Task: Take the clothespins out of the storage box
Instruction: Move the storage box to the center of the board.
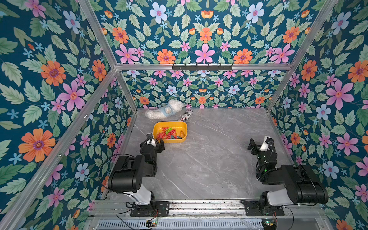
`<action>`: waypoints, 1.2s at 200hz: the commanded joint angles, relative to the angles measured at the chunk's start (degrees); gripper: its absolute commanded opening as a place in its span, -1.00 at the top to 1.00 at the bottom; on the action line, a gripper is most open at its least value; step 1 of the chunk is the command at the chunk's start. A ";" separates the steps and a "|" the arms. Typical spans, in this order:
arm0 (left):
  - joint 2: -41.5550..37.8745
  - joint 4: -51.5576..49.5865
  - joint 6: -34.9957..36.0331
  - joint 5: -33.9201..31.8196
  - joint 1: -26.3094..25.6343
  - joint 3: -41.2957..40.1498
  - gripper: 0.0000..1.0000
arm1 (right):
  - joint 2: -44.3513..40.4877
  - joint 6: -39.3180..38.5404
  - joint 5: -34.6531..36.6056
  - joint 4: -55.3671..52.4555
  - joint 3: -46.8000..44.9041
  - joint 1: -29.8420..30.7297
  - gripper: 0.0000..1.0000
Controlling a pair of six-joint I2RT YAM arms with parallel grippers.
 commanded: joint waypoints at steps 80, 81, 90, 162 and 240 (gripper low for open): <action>-8.01 -13.16 -1.03 -4.63 0.17 5.28 -0.99 | -5.18 0.50 4.16 -2.84 0.45 0.26 -0.99; -8.39 -14.26 -1.11 -4.71 0.17 5.67 -0.99 | -5.57 0.48 4.29 -3.45 0.51 0.27 -0.99; -10.92 -23.84 -3.25 -6.69 0.18 9.86 -0.99 | -9.63 0.92 5.65 -9.27 1.73 0.41 -0.99; -10.38 -64.67 -20.88 -11.43 0.53 37.48 -0.99 | -28.41 28.29 7.02 -24.55 7.07 -0.25 -0.99; 11.55 -75.60 -14.23 -7.13 0.53 55.70 -0.69 | -21.66 25.57 -4.37 -45.60 22.69 7.54 -0.99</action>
